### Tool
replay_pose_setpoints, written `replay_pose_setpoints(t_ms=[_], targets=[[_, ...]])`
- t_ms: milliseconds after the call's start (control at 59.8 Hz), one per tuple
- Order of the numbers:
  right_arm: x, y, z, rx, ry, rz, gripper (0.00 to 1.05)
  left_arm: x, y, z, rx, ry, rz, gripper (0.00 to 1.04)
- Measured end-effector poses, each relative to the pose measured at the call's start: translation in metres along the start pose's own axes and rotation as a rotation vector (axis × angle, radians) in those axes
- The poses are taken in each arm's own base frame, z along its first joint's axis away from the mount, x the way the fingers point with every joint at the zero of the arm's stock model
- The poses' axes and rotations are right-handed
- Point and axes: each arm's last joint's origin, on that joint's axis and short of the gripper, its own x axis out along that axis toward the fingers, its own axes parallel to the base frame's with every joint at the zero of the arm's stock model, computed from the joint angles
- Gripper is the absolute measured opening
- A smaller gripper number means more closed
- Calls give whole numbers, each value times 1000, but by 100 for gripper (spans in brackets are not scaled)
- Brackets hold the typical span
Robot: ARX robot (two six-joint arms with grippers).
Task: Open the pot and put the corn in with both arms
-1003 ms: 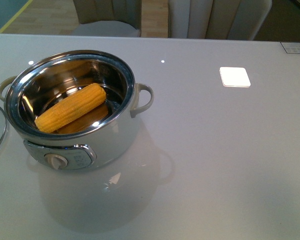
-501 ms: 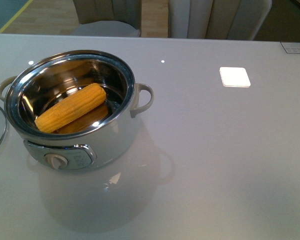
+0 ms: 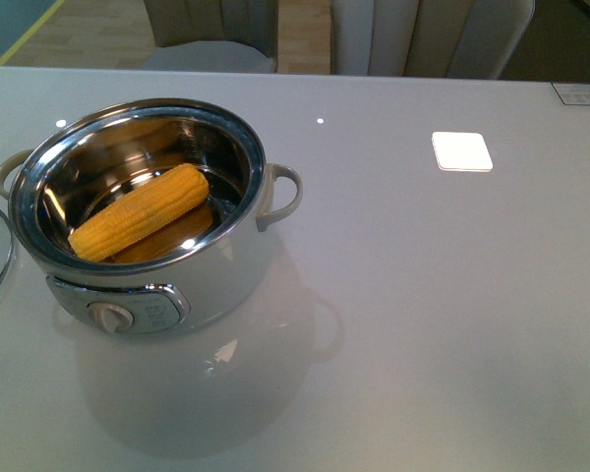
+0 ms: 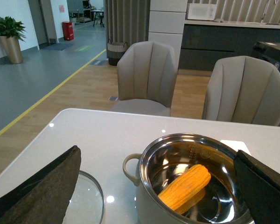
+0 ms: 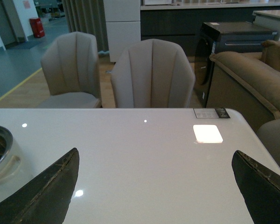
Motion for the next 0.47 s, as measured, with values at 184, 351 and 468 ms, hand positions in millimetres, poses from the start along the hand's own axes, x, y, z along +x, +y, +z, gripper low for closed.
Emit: replay_pose_setpoints(t_ms=[184, 351, 468], targets=[[0, 0, 0, 0, 0, 0, 96, 0, 0, 0, 0, 0, 0, 98], [0, 0, 0, 0, 0, 0, 96, 0, 0, 0, 0, 0, 0, 98], [0, 0, 0, 0, 0, 0, 96, 0, 0, 0, 0, 0, 0, 98]])
